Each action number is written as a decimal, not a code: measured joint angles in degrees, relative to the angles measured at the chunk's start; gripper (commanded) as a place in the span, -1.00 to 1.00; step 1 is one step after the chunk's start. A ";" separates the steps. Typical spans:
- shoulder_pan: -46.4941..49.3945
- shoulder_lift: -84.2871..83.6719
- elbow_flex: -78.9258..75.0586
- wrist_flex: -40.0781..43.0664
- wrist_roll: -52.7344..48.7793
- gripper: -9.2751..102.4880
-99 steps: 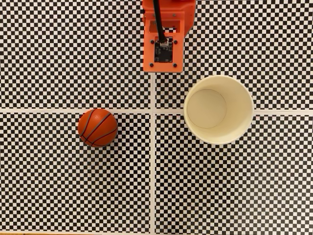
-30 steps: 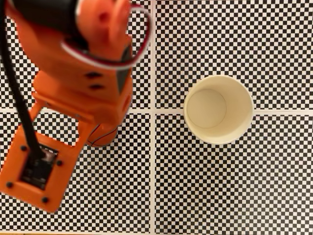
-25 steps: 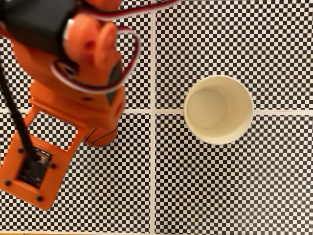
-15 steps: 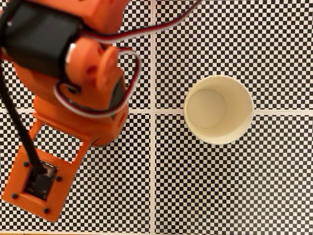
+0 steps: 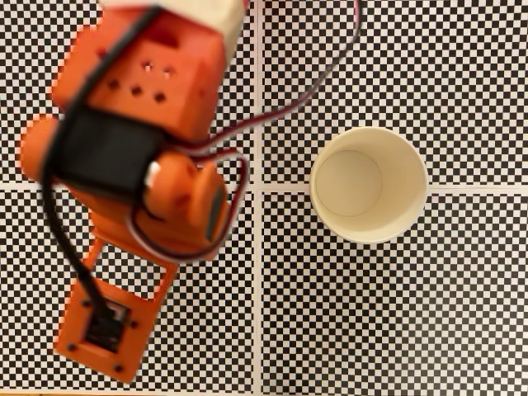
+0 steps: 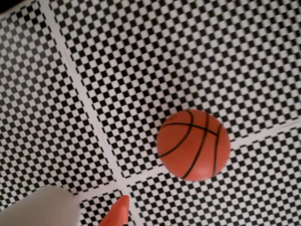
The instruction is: Grasp basketball and place into cup.
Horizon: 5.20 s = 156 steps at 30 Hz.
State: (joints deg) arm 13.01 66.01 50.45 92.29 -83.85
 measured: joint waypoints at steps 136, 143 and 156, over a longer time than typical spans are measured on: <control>3.08 -27.86 -22.50 5.01 -1.05 -0.43; 3.16 -27.86 -22.68 5.01 -1.05 -0.58; 2.99 -27.69 -23.29 5.54 -1.93 -0.60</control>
State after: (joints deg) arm 16.00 38.32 27.16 97.82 -85.78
